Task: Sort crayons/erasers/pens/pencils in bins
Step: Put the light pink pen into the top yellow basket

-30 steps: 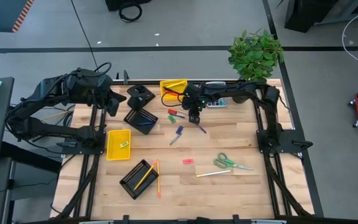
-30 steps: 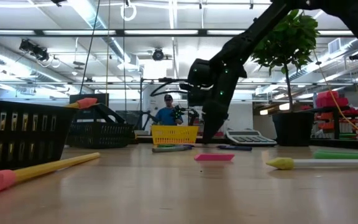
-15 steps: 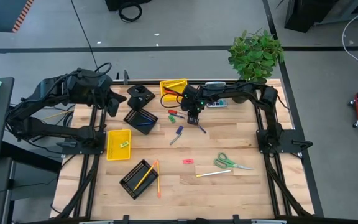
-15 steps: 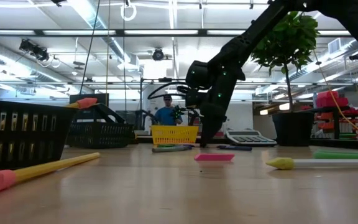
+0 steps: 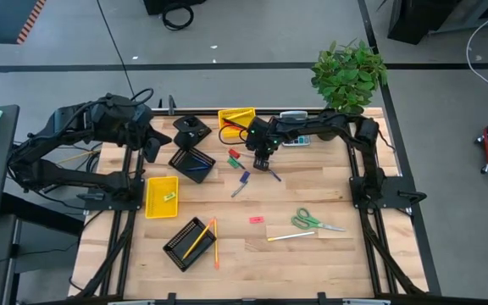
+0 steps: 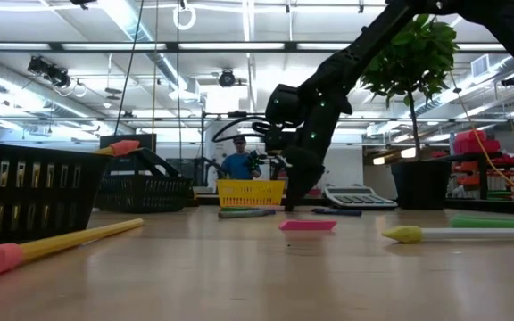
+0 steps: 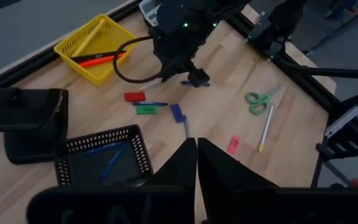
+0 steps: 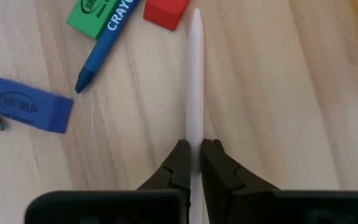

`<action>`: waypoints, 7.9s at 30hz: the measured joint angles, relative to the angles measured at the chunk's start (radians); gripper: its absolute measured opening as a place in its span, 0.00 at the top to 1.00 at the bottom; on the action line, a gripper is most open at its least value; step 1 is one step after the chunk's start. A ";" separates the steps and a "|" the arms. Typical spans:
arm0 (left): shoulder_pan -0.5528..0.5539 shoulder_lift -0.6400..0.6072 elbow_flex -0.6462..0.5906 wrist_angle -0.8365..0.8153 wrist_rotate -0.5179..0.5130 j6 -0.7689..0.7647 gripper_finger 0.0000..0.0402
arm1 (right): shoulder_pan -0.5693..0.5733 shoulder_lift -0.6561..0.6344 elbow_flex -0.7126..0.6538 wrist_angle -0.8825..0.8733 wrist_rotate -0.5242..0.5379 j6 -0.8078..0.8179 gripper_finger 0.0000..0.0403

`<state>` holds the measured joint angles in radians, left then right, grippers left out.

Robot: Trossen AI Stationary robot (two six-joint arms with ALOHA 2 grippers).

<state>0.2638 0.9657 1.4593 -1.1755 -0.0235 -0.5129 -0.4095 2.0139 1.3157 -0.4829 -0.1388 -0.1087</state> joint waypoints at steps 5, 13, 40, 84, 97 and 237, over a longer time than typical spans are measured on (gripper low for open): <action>0.000 0.000 0.000 0.000 0.022 0.000 0.97 | 0.005 -0.078 0.030 -0.010 0.012 -0.031 0.98; 0.000 0.000 0.000 -0.001 0.022 0.027 0.95 | 0.003 -0.080 0.206 -0.054 0.060 -0.038 0.99; 0.001 -0.039 0.000 -0.027 0.021 0.063 0.94 | 0.023 -0.082 0.215 -0.305 -0.034 0.822 0.59; 0.000 -0.052 0.000 -0.115 0.022 0.171 0.96 | 0.314 0.007 -0.030 0.014 0.438 1.078 0.62; 0.000 -0.052 0.000 -0.116 0.022 0.131 0.97 | 0.372 0.010 -0.083 0.093 0.617 1.129 0.62; -0.070 0.154 -0.001 0.037 -0.133 0.023 0.94 | -0.192 0.068 0.300 0.095 -0.126 0.185 0.88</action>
<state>0.1941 1.1198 1.4586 -1.1381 -0.1570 -0.4896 -0.6017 2.0822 1.6157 -0.3875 -0.2648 0.0768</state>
